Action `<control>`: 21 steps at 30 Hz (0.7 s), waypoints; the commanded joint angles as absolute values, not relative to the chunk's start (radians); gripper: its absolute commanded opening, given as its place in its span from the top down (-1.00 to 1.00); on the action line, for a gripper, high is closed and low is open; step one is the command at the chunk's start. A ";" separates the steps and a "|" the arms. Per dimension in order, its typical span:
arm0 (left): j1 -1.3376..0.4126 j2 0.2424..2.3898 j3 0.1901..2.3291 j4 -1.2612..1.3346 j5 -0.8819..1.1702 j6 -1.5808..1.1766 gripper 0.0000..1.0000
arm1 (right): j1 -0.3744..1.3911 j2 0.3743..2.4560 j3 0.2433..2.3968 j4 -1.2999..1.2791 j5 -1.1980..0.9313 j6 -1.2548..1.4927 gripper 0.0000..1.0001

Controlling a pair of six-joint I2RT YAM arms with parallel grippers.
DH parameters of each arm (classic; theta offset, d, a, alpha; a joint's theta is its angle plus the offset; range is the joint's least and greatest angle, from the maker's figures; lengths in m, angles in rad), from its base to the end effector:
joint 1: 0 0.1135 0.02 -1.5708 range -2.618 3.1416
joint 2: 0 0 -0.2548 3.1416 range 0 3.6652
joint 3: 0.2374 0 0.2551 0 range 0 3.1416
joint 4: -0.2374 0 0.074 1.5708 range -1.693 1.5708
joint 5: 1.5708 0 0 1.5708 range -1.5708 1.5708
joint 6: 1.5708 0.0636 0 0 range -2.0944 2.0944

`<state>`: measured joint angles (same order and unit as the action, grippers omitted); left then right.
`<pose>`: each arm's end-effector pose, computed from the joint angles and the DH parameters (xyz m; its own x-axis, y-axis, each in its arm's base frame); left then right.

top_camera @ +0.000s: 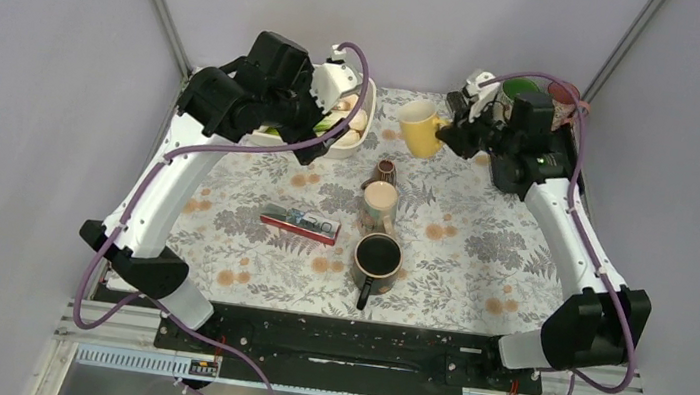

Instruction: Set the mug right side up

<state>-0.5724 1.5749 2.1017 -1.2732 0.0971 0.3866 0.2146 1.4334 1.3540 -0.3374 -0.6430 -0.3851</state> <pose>0.2539 -0.1709 0.4516 -0.3028 0.6416 -0.7048 0.7699 0.6005 0.2158 0.3351 0.1121 0.3555 -0.1013 -0.3298 -0.9386 -0.8030 0.5841 -0.1185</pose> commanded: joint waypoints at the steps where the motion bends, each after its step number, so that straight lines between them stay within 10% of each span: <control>1: -0.544 1.548 2.142 -1.225 0.006 0.345 -0.98 | 0.040 1.376 1.294 0.064 -0.473 -0.195 1.00; 12: -0.349 1.475 1.758 -0.990 0.153 0.194 -0.98 | -0.287 1.696 1.169 0.771 -0.250 -0.054 1.00; 21: -0.187 1.469 1.624 -0.914 0.145 0.179 -0.98 | -0.361 2.006 1.340 0.829 -0.338 -0.141 1.00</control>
